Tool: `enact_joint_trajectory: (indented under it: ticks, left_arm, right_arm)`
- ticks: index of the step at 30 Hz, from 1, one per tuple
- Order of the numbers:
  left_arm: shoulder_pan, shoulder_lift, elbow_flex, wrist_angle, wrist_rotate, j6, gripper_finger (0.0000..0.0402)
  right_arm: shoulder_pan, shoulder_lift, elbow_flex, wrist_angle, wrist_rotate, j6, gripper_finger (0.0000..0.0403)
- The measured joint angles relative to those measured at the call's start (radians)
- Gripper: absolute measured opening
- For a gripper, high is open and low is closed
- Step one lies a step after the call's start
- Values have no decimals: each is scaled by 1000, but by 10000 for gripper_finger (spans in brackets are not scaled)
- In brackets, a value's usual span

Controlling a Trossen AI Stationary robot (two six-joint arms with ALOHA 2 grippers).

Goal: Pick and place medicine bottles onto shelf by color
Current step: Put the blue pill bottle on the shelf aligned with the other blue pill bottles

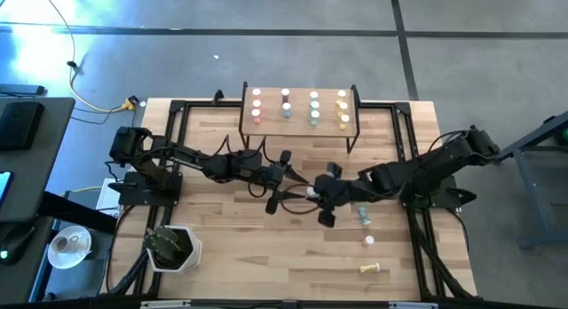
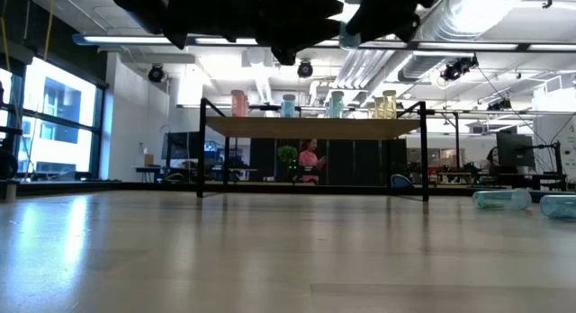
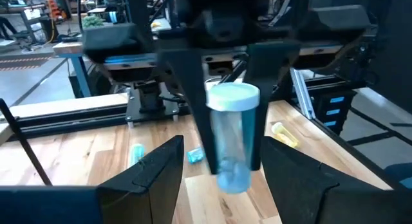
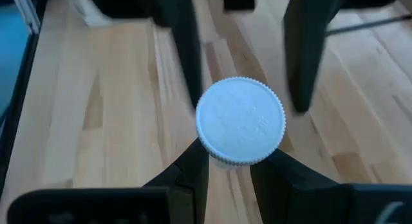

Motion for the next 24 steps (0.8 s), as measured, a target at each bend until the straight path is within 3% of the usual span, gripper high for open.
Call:
enact_joint_trajectory:
  ticks: [7,24]
  left_arm:
    - [0,0,0,9,-51,1,197]
    - [0,0,0,45,-44,-44,197]
  right_arm:
    - [-51,0,0,14,-15,-24,83]
    - [-75,0,0,85,-97,-86,83]
